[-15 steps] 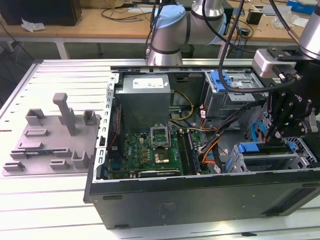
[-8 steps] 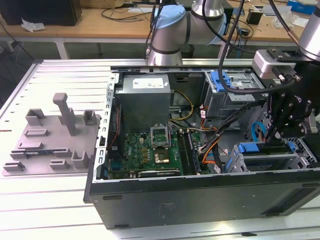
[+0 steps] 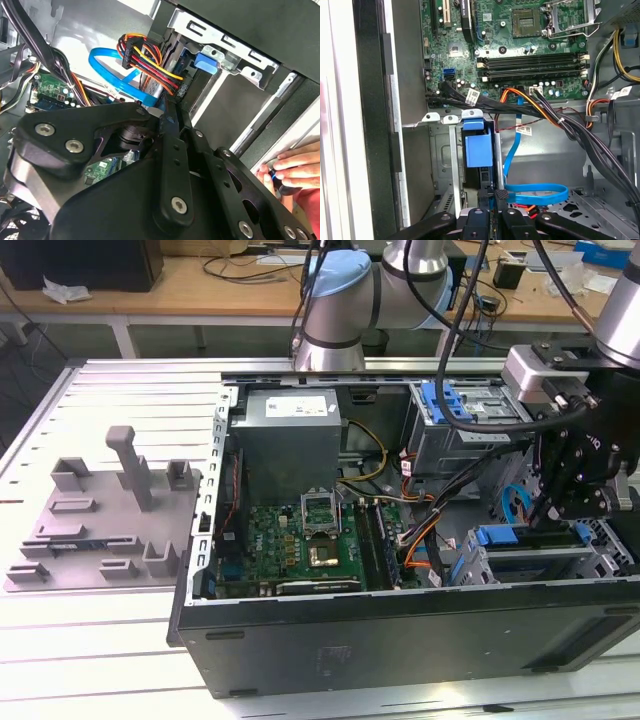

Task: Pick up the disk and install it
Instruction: 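Insert the second disk wire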

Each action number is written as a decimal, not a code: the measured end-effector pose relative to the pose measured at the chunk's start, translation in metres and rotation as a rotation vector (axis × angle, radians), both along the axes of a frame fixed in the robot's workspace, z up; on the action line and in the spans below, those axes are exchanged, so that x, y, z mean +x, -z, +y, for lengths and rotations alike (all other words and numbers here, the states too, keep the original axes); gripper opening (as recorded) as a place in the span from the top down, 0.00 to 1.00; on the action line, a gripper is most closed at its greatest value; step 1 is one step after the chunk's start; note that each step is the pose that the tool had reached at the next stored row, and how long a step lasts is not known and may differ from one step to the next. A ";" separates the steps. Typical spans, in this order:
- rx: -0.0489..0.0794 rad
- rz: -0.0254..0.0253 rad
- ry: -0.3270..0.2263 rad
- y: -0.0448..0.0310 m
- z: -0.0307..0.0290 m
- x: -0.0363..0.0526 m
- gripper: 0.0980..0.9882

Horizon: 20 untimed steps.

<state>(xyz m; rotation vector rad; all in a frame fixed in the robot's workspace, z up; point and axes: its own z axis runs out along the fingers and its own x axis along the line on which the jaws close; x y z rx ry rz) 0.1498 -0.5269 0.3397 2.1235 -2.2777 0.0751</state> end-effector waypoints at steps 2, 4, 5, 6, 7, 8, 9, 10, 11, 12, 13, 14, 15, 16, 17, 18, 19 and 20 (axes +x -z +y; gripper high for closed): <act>0.000 0.0001 -0.001 0.0010 0.0000 -0.0001 0.93; 0.000 0.0000 -0.002 0.0020 0.0000 -0.0001 0.93; 0.000 0.0000 -0.003 0.0026 0.0000 -0.0001 0.93; 0.000 0.0000 -0.003 0.0031 0.0000 -0.0001 0.93; 0.000 0.0000 -0.003 0.0031 0.0000 -0.0001 0.93; 0.000 0.0000 -0.003 0.0031 0.0000 -0.0001 0.93; 0.001 0.0001 -0.003 0.0026 0.0000 -0.0002 0.93; 0.003 0.0001 -0.003 0.0024 0.0001 -0.0002 0.92; 0.002 -0.0001 -0.003 0.0007 0.0001 -0.0002 0.92; 0.001 -0.0005 -0.003 -0.0016 0.0000 -0.0002 0.85; 0.000 -0.0011 -0.003 -0.0048 0.0000 -0.0002 0.85; 0.001 -0.0021 -0.003 -0.0082 0.0001 -0.0002 0.85; 0.000 -0.0030 -0.003 -0.0116 0.0000 -0.0002 0.85; 0.000 -0.0051 -0.003 -0.0173 0.0002 -0.0002 0.85; 0.000 -0.0072 -0.003 -0.0221 0.0003 -0.0002 0.85; 0.000 -0.0090 -0.003 -0.0258 0.0003 -0.0002 0.85; 0.000 -0.0117 -0.003 -0.0304 0.0004 -0.0003 0.85; -0.001 -0.0135 -0.003 -0.0331 0.0004 -0.0004 0.85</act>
